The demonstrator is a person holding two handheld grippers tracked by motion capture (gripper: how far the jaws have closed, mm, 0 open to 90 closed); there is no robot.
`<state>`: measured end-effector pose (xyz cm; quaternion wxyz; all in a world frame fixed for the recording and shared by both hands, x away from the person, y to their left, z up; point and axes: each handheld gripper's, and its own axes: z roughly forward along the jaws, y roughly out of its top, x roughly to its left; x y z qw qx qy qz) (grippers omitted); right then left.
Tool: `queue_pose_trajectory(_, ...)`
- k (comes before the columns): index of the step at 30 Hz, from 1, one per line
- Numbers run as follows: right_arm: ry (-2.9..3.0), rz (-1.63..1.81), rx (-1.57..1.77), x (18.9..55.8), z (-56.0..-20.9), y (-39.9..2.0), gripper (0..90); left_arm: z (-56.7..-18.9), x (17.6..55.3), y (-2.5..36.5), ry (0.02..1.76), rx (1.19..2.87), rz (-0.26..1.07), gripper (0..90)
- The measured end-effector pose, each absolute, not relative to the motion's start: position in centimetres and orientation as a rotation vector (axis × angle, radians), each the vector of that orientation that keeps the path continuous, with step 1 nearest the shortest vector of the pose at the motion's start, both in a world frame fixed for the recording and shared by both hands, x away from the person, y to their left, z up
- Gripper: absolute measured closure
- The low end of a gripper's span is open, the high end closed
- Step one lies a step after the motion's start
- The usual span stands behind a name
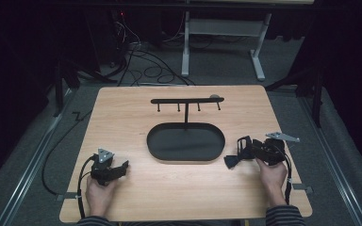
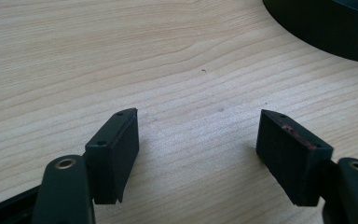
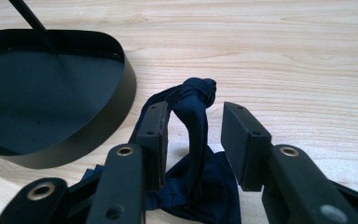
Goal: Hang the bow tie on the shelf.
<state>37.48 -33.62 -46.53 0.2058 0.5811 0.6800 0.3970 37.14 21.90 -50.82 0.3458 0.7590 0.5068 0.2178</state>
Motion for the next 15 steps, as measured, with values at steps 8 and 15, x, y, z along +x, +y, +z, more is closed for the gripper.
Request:
queue_pose_trajectory(8, 1.914, 1.090, 1.634, 37.85, -46.85, -33.56, 74.1, -50.80, 37.13, 21.93, 1.315, 1.974, 0.564, 30.4)
queue_pose_trajectory(15, 1.928, 1.078, 1.622, 37.80, -46.82, -33.56, 80.7, -50.80, 37.13, 21.92, 1.315, 1.974, 0.564, 30.3)
